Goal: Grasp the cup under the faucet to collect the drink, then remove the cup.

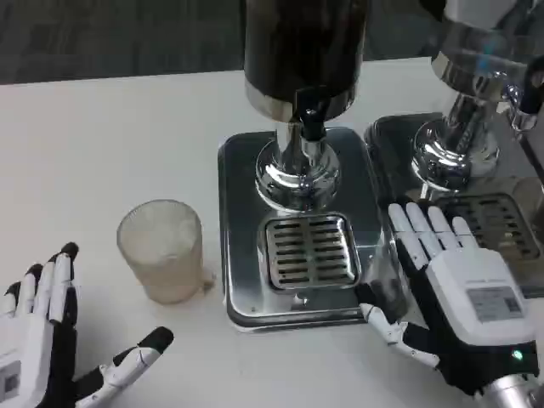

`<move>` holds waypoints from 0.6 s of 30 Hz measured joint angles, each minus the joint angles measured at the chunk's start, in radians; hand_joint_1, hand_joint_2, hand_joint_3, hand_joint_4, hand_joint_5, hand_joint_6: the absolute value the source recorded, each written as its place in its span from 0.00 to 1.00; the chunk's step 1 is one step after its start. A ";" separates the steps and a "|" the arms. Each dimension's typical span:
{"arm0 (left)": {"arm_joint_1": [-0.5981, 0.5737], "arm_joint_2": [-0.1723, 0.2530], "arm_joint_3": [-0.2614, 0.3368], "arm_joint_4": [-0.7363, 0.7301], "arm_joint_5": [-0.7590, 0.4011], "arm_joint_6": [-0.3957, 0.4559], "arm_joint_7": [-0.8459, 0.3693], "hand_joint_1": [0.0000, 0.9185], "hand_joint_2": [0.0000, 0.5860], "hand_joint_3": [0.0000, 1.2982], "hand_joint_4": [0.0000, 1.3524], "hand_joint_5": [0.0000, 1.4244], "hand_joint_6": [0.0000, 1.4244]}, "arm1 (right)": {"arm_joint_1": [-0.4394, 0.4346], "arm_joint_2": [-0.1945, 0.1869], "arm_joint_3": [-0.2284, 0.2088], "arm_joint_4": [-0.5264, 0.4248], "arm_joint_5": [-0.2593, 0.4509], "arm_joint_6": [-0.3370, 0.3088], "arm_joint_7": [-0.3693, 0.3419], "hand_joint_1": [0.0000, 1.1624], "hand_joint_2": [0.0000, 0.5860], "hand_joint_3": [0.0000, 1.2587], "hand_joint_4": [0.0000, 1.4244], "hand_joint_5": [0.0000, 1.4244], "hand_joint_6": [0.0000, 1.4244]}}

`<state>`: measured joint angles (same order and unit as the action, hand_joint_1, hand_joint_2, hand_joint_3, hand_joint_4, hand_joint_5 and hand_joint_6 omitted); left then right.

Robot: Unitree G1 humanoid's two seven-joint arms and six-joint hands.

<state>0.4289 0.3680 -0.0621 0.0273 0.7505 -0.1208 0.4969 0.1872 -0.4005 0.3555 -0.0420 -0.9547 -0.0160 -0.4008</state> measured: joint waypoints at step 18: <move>-0.008 0.001 0.006 0.005 -0.017 -0.078 0.034 0.00 0.00 0.00 0.00 0.00 0.00 | -0.008 -0.002 -0.009 0.013 0.018 -0.008 0.005 0.20 0.68 0.00 0.00 0.00 0.03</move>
<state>0.4206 0.3689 -0.0560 0.0326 0.7330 -0.1984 0.5306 0.1788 -0.4026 0.3470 -0.0293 -0.9372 -0.0238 -0.3962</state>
